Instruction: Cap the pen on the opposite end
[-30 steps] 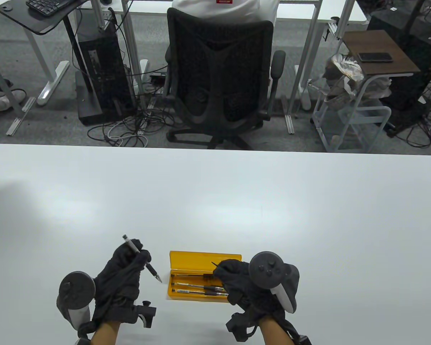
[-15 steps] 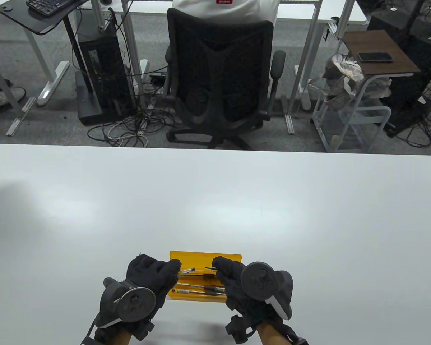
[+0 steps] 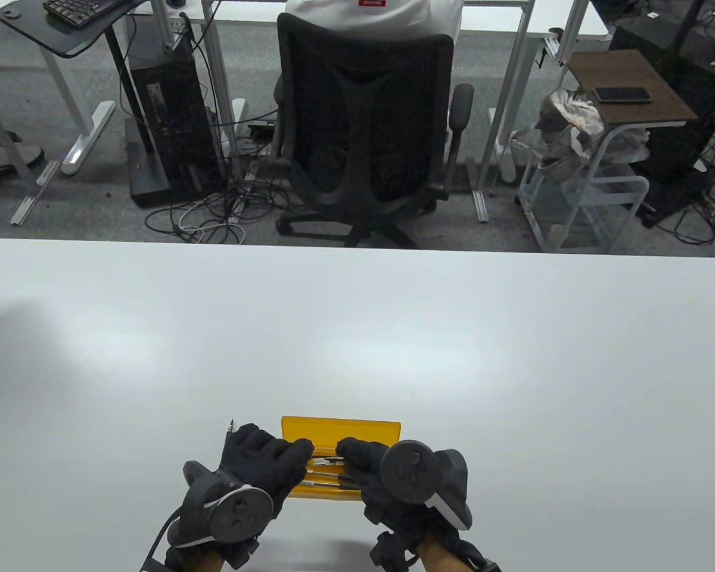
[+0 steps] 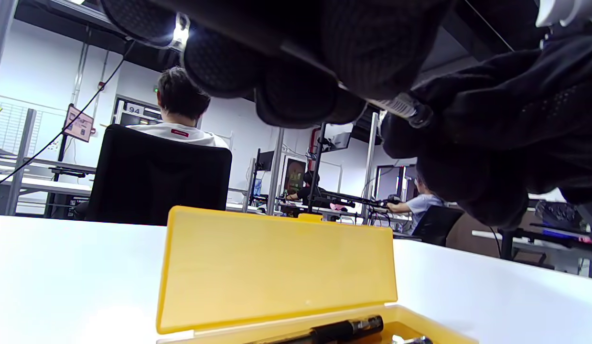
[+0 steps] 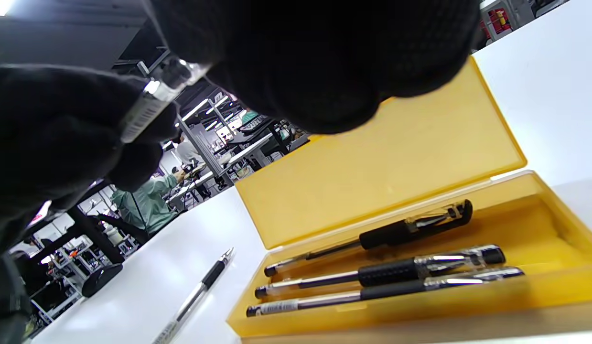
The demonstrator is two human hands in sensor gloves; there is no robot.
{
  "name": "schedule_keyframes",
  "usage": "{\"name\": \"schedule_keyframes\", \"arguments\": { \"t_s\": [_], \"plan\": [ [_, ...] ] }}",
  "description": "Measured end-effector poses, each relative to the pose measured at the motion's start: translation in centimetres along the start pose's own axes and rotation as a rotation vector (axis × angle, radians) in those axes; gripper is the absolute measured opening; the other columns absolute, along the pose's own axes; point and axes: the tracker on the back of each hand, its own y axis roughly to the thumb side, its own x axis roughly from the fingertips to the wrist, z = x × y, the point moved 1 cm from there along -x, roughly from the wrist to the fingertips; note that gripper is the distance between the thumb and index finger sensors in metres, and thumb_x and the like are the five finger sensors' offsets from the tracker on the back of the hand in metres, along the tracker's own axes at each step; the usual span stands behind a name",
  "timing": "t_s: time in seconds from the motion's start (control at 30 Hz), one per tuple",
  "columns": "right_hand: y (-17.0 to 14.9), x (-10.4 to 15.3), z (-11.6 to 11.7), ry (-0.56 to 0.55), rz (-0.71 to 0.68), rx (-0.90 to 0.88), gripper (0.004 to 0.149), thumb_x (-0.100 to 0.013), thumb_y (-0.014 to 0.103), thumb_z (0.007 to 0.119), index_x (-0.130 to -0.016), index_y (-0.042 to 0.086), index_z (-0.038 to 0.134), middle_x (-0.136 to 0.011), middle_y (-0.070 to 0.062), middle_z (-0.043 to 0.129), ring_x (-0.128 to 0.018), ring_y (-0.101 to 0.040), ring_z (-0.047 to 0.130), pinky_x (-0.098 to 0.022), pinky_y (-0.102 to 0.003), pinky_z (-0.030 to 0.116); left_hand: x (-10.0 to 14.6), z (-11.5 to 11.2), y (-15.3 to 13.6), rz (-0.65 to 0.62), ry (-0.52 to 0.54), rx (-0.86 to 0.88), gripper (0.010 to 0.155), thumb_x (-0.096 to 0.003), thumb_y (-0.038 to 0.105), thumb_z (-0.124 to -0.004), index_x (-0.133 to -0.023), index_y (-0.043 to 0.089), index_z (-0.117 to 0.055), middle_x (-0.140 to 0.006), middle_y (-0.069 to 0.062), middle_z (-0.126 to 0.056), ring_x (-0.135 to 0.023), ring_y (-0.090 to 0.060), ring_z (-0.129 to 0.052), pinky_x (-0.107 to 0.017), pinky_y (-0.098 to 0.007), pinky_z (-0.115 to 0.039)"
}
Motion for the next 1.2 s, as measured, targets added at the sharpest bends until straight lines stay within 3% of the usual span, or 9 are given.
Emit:
{"name": "schedule_keyframes", "arguments": {
  "t_s": [0.23, 0.43, 0.77, 0.93, 1.07, 1.2],
  "plan": [
    [0.8, 0.2, 0.3, 0.041, -0.042, 0.089, 0.045, -0.044, 0.034, 0.074, -0.084, 0.019, 0.086, -0.048, -0.003, 0.1, -0.029, -0.016, 0.099, -0.028, -0.037, 0.086, -0.1, -0.1, 0.9, -0.036, -0.003, -0.026, 0.046, -0.0498, 0.028, -0.082, -0.094, 0.013, -0.084, -0.078, -0.014, -0.096, -0.071, -0.036, -0.084, -0.07, -0.066, -0.053],
    [1.8, 0.5, 0.1, -0.004, -0.102, 0.129, 0.046, -0.044, 0.033, 0.073, -0.084, 0.016, 0.086, -0.048, -0.003, 0.1, -0.029, -0.016, 0.1, -0.028, -0.037, 0.086, -0.1, 0.5, 1.3, -0.048, 0.036, -0.022, 0.045, -0.0479, 0.025, -0.083, -0.09, 0.011, -0.087, -0.075, -0.016, -0.099, -0.068, -0.037, -0.085, -0.07, -0.065, -0.054],
    [1.7, 0.3, 0.7, 0.047, -0.084, 0.158, 0.046, -0.042, 0.038, 0.076, -0.08, 0.015, 0.089, -0.049, -0.004, 0.103, -0.031, -0.018, 0.103, -0.028, -0.038, 0.087, 0.0, 0.8, 1.1, -0.036, 0.066, -0.006, 0.047, -0.0466, 0.028, -0.089, -0.091, 0.011, -0.087, -0.076, -0.014, -0.1, -0.069, -0.036, -0.087, -0.07, -0.067, -0.052],
    [2.0, 0.3, 1.1, 0.127, -0.079, 0.235, 0.045, -0.041, 0.045, 0.076, -0.074, 0.02, 0.094, -0.056, -0.006, 0.103, -0.041, -0.022, 0.102, -0.034, -0.041, 0.086, 0.0, 0.6, 1.5, -0.061, 0.052, 0.004, 0.05, -0.0448, 0.029, -0.092, -0.091, 0.012, -0.086, -0.077, -0.011, -0.1, -0.072, -0.034, -0.088, -0.071, -0.067, -0.051],
    [2.2, 0.3, 1.0, 0.143, -0.092, 0.238, 0.043, -0.039, 0.046, 0.079, -0.075, 0.025, 0.093, -0.069, -0.005, 0.097, -0.055, -0.024, 0.098, -0.044, -0.044, 0.083, 0.0, 0.5, 1.7, -0.076, 0.051, 0.014, 0.051, -0.0439, 0.03, -0.093, -0.092, 0.013, -0.085, -0.078, -0.01, -0.1, -0.072, -0.033, -0.089, -0.072, -0.067, -0.051],
    [2.6, 0.2, 1.2, 0.215, -0.072, 0.205, 0.044, -0.039, 0.038, 0.083, -0.08, 0.022, 0.09, -0.068, -0.005, 0.094, -0.051, -0.023, 0.096, -0.041, -0.043, 0.083, -0.1, 0.0, 1.6, -0.058, 0.02, 0.037, 0.052, -0.0437, 0.031, -0.093, -0.092, 0.015, -0.085, -0.081, -0.008, -0.1, -0.076, -0.032, -0.089, -0.071, -0.068, -0.052]
  ]
}}
